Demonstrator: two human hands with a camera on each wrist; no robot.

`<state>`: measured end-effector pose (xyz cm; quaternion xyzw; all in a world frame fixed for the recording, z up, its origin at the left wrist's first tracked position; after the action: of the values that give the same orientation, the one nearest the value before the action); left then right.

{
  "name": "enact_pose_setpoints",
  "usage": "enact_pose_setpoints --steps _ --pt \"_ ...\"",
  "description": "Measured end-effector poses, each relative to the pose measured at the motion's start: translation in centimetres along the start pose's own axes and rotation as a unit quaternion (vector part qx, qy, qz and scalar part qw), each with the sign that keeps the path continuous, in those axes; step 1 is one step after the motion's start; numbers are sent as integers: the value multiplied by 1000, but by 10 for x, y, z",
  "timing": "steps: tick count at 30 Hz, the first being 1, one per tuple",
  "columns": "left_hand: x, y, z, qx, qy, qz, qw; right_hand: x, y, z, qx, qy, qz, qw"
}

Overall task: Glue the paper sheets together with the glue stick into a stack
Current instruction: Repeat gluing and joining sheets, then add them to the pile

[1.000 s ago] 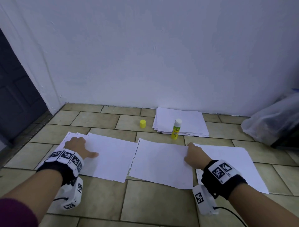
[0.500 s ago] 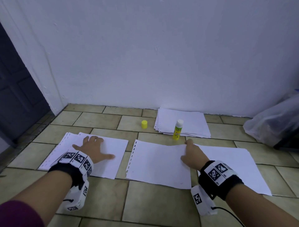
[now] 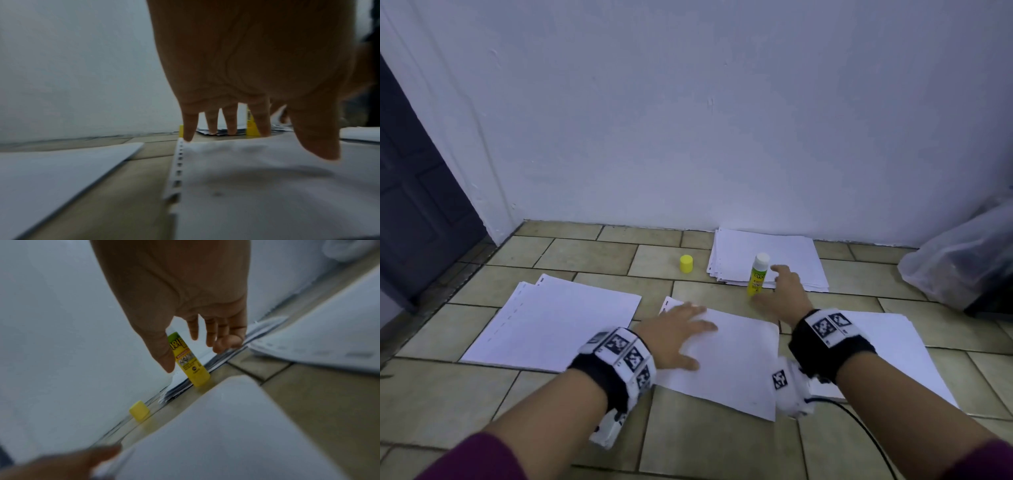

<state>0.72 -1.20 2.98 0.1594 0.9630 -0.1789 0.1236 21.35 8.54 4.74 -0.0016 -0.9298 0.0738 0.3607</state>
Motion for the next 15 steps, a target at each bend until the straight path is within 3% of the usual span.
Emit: enact_pose_setpoints --steps 2,4,7,12,15 --pt "-13 7 4 39 48 -20 998 2 11 4 -16 -4 -5 1000" --pt "-18 8 2 38 86 -43 995 2 19 5 -34 -11 -19 999" --pt "-19 5 -4 18 117 -72 990 6 22 -5 -22 61 -43 997" --pt "-19 11 0 12 95 -32 995 18 16 -34 65 93 -86 990" --pt "-20 18 0 60 95 -25 993 22 14 -32 39 94 -112 989"
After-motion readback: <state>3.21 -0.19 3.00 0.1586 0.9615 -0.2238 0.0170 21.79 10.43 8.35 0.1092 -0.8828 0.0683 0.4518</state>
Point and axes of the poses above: each hand's wrist, its own y-axis towards the middle knuckle, its own z-axis out of the palm, x = y × z, the point moved 1 cm from there along y, towards the middle knuckle, and after that the axes turned 3 degrees about -x, right-handed, at the moved point
